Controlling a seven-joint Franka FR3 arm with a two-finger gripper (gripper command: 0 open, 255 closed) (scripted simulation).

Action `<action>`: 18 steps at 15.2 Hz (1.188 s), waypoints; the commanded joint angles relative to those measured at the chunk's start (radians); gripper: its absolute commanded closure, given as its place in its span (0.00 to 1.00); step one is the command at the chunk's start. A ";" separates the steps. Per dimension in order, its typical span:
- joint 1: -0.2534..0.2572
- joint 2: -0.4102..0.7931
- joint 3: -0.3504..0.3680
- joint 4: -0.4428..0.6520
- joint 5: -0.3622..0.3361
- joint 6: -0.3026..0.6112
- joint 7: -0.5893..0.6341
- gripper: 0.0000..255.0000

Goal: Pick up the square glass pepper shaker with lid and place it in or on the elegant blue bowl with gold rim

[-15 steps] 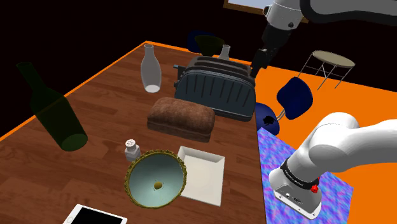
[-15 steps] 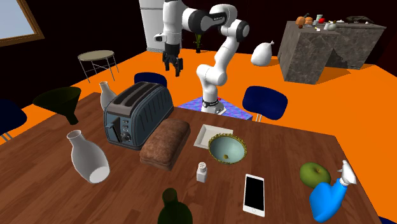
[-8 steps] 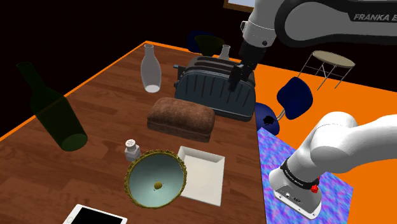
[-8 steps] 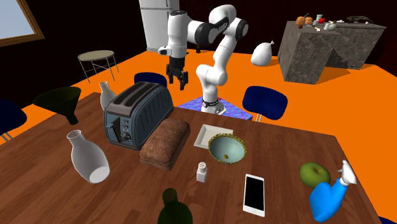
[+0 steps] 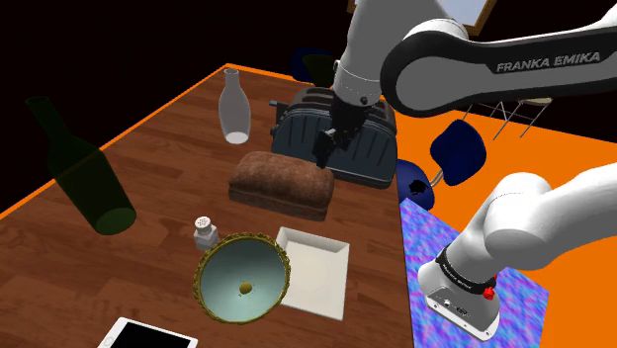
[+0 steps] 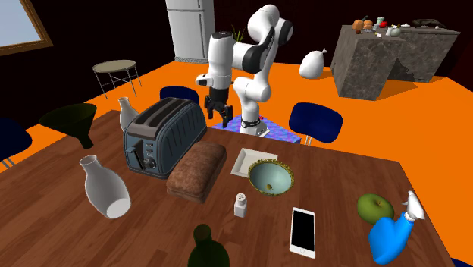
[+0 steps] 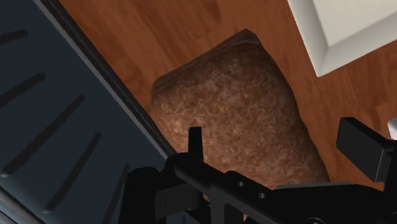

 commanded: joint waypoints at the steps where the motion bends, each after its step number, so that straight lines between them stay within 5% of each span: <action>1: 0.005 0.050 0.034 0.011 0.007 0.048 0.033 0.00; 10: 0.000 0.333 0.208 0.129 -0.056 0.243 0.234 0.00; 18: 0.019 0.650 0.315 0.319 -0.296 0.342 0.497 0.00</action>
